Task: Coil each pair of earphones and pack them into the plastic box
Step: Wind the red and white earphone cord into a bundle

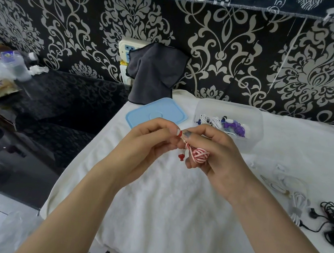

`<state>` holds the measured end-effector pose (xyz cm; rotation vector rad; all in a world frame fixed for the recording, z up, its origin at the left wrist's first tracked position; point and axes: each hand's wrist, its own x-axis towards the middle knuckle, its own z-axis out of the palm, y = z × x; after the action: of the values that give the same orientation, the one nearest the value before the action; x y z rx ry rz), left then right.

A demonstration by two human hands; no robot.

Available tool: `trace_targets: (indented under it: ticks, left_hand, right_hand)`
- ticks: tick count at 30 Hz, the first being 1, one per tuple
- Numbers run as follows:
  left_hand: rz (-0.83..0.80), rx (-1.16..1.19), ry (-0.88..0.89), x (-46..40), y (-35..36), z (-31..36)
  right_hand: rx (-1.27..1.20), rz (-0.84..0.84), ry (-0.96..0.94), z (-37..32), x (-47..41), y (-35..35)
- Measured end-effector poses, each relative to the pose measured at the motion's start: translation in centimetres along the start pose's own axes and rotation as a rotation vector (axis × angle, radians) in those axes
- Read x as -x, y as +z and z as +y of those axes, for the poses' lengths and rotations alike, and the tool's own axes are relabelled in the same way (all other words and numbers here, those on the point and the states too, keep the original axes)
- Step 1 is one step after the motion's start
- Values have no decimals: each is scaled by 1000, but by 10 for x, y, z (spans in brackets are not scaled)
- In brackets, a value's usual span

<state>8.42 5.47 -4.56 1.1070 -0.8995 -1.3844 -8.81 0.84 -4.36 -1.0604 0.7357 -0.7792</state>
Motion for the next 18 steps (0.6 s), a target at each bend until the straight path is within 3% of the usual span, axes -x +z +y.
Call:
trace_targets:
  ticks: [6, 18]
  left_hand:
    - [-28, 33, -59, 2, 0, 5]
    - [6, -97, 161, 1, 2, -1]
  right_hand:
    - [-2, 8, 18, 1, -1, -1]
    - [-14, 44, 27, 0, -1, 1]
